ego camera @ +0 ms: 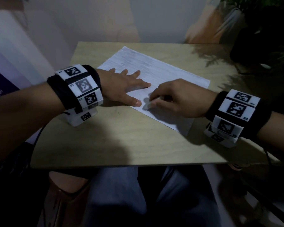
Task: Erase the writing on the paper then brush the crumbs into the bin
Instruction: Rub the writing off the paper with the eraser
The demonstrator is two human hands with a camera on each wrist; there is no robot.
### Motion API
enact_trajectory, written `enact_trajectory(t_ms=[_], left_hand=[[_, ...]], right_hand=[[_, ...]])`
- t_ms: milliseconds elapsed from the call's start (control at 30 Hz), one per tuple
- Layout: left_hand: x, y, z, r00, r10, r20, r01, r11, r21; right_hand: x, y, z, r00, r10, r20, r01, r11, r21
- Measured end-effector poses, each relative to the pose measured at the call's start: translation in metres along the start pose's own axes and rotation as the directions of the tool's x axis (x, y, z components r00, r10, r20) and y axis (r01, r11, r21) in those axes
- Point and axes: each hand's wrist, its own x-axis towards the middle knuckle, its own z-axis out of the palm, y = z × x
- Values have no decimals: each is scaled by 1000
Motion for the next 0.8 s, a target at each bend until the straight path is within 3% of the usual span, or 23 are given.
enact_trajectory(t_ms=[67,167,233,300,400,567,700,800], left_hand=[[0,0,0,1000,-3,-1,3,1000,-3],[0,0,0,1000,-3,2,3,1000,-1],[0,0,0,1000,-3,4,3,1000,1],[0,1,-1,1000,0,6,0,1000,0],[0,0,-1,1000,3,6,-3,1000,2],[1,-1,0,1000,4,8,-4,1000,-2],[1,-1,0,1000,5,7,-5,1000,0],[0,0,-1,1000,1,10,-1,1000,-2]], right_hand=[[0,0,-1,999,36,7,-37,999,21],[1,9,-2,988,125,-89,-137,979,-149],[1,9,-2,989,86,-119,-109,973,-203],[-3,7,-1,997,11,-79,-20,992,-124],[-7,10,-5,999,45,4,-45,998,48],[-8,15,-5,992,74,-101,-86,988,-125],[-13,11,-3,1000,1,0,-1,999,53],[-11,17,-4,994,76,-77,-80,995,-51]])
